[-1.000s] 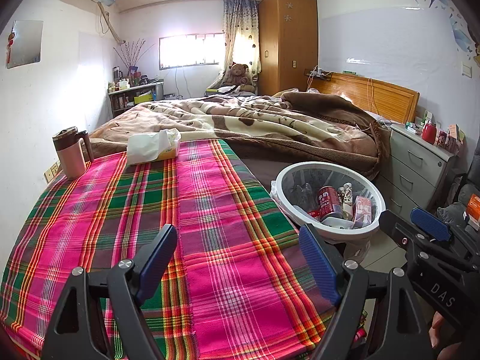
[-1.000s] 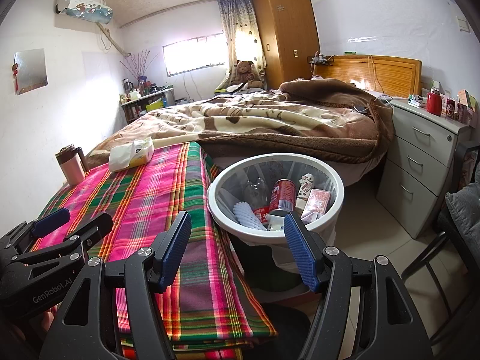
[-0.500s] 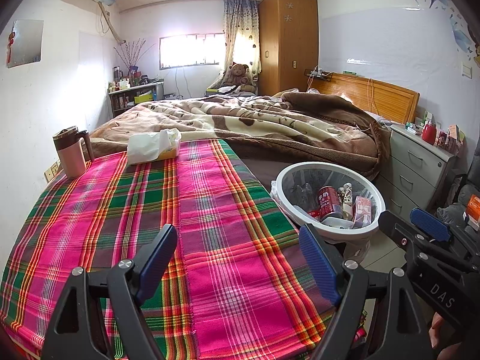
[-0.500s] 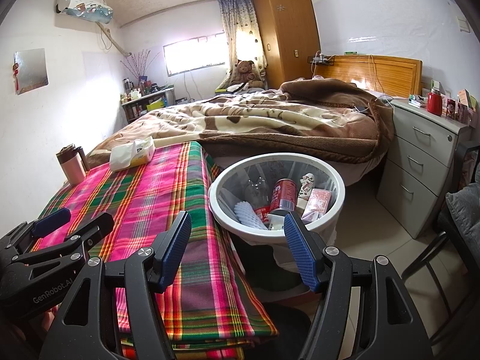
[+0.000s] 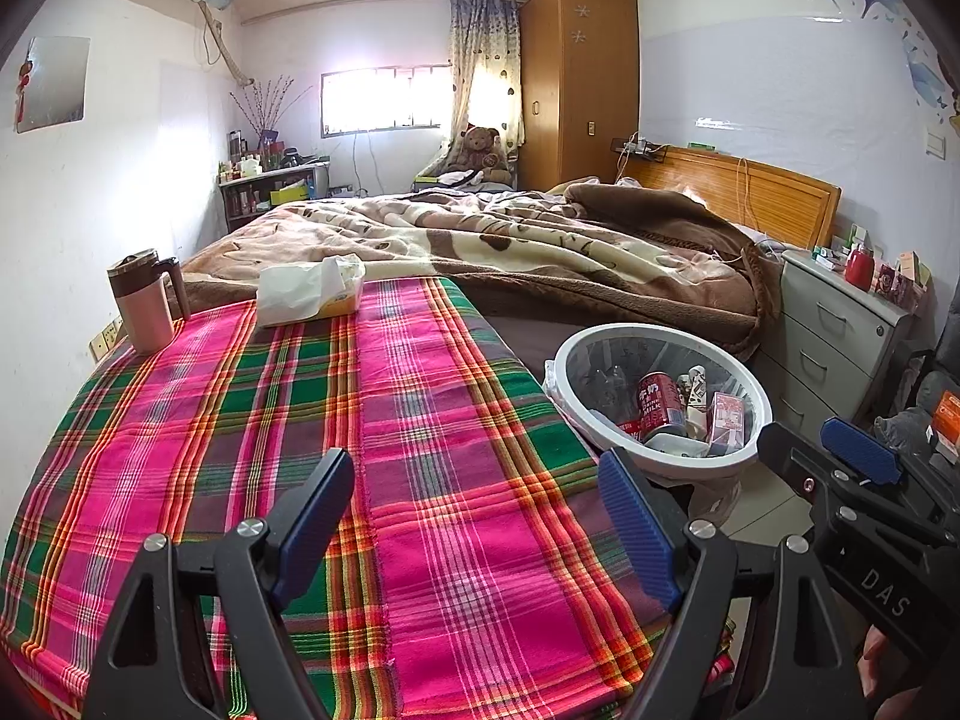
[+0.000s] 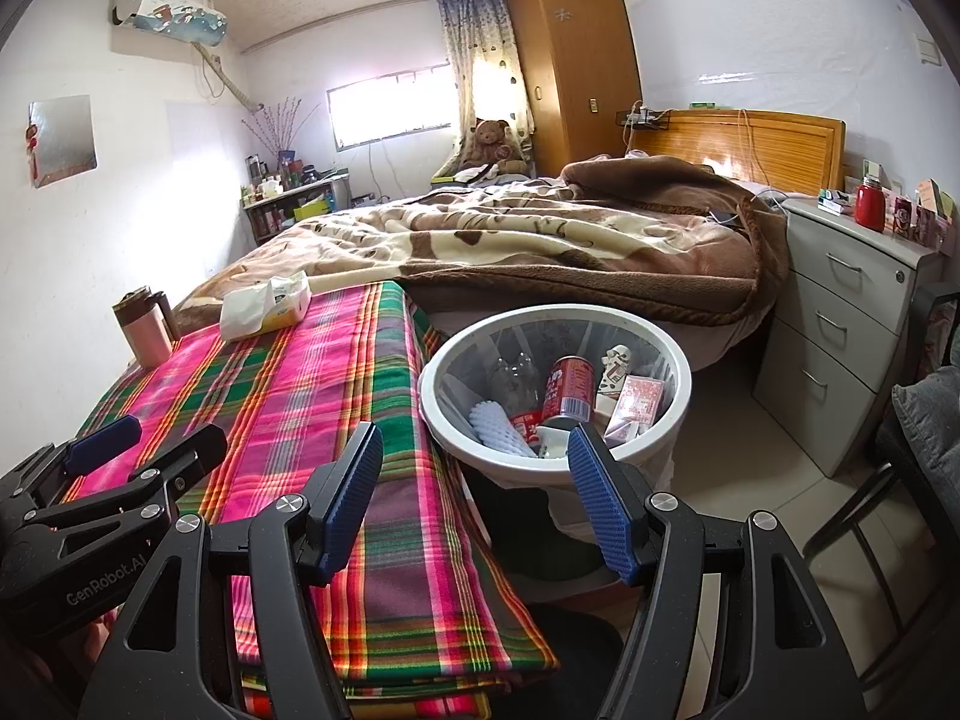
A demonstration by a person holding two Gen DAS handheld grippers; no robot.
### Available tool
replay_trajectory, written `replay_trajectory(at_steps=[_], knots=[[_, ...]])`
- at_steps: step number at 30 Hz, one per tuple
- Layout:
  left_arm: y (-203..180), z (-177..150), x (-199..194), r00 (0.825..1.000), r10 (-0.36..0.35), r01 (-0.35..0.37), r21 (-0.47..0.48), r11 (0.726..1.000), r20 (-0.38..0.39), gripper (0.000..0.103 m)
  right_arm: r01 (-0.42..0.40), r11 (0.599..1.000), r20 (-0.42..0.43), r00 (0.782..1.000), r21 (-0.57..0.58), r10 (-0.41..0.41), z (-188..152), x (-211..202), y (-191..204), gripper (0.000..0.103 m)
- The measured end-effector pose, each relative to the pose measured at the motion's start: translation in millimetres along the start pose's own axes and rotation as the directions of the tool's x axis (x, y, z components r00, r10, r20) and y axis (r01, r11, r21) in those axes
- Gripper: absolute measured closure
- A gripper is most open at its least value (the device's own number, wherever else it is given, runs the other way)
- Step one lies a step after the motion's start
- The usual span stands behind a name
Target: Collect trash
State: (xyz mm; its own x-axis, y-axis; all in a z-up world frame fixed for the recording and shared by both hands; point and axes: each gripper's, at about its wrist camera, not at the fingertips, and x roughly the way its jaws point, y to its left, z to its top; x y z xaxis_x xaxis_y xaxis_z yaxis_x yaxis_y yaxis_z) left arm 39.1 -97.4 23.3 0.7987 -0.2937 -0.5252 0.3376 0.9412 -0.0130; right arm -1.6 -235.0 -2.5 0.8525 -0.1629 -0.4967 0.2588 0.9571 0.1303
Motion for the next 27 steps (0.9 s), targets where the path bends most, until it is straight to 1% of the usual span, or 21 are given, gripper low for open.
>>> replay_trajectory(at_steps=[27], knots=[[1.6, -0.7, -1.0, 1.0, -0.001, 0.001, -0.004, 1.0, 0.0, 0.018, 0.0, 1.0, -0.004, 1.0, -0.001, 0.0, -1.3, -0.6, 2.0, 0.037]])
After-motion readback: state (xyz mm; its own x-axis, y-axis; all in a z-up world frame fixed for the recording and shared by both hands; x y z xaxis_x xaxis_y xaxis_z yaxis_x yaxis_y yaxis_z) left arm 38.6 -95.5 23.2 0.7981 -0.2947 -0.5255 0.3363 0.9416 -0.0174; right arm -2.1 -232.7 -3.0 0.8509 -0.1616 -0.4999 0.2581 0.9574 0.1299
